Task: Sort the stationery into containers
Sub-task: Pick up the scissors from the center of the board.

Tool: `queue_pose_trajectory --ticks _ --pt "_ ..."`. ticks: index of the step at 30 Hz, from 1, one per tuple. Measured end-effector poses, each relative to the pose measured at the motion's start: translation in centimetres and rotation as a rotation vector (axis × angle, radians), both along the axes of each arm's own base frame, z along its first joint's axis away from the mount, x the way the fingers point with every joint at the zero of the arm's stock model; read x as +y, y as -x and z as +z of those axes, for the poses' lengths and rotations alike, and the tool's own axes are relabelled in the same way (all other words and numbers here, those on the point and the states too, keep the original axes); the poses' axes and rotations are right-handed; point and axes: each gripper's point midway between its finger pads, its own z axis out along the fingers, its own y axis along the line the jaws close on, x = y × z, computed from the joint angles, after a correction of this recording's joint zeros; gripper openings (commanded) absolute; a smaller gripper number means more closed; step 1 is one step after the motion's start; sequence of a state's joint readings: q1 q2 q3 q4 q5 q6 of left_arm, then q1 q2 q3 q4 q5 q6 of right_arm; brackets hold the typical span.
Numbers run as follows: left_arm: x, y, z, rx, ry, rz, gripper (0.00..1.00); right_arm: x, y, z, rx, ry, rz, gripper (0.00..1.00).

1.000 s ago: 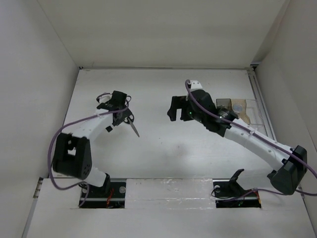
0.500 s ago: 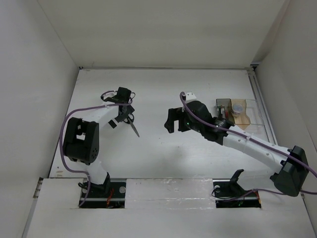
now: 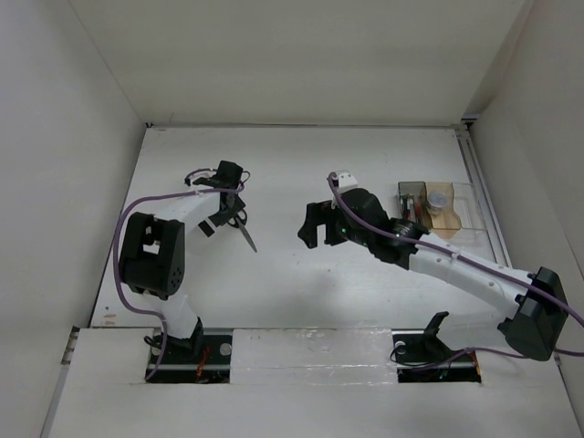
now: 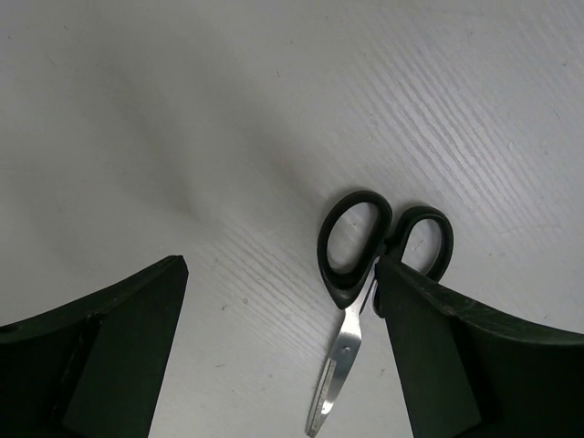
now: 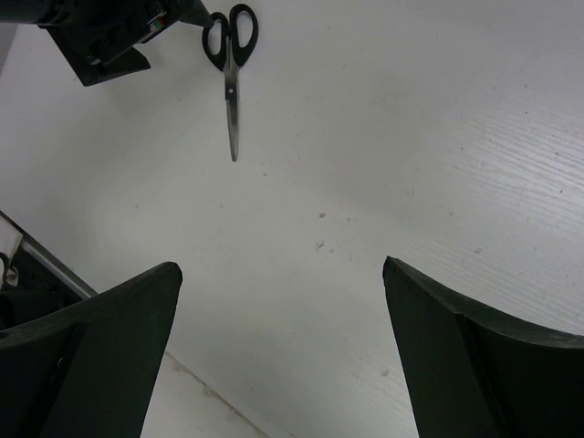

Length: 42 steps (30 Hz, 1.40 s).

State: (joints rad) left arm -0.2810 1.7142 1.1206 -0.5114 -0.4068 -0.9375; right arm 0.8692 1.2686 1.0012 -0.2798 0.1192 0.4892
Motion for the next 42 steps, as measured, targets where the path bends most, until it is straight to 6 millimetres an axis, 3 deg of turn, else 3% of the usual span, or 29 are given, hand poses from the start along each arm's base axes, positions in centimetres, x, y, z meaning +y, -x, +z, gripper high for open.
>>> queue_pose_trajectory --ticks 12,18,22,25,28,29,30,31,42 --pt "1.7 -0.3 -0.4 0.008 -0.010 0.039 0.77 0.5 0.6 0.0 0.006 -0.008 0.015 0.98" --pt "1.2 -0.1 -2.6 0.065 0.007 0.013 0.75 0.6 0.8 0.5 -0.002 -0.022 0.019 0.98" --pt "1.0 -0.5 -2.5 0.053 0.015 -0.002 0.71 0.6 0.8 0.5 -0.003 -0.023 0.019 0.98" --pt "0.9 -0.6 -2.5 0.051 0.014 -0.009 0.59 0.6 0.7 0.6 -0.005 -0.025 0.019 0.96" --pt "0.9 -0.8 -2.6 0.046 0.015 -0.013 0.38 0.7 0.7 0.6 -0.005 -0.025 0.019 0.96" --pt "0.9 -0.9 -2.6 0.044 0.016 -0.014 0.30 0.7 0.7 0.6 -0.005 -0.025 0.019 0.96" --pt "0.8 -1.0 -2.6 0.039 0.015 -0.020 0.12 0.7 0.7 0.5 -0.004 -0.025 0.019 0.96" --pt "0.8 -1.1 -2.6 0.035 0.015 -0.016 0.03 0.7 0.7 0.5 -0.004 -0.025 0.019 0.95" --pt "0.2 -1.5 -2.4 -0.001 0.024 -0.077 0.00 0.9 1.7 1.1 -0.024 -0.067 0.078 1.00"
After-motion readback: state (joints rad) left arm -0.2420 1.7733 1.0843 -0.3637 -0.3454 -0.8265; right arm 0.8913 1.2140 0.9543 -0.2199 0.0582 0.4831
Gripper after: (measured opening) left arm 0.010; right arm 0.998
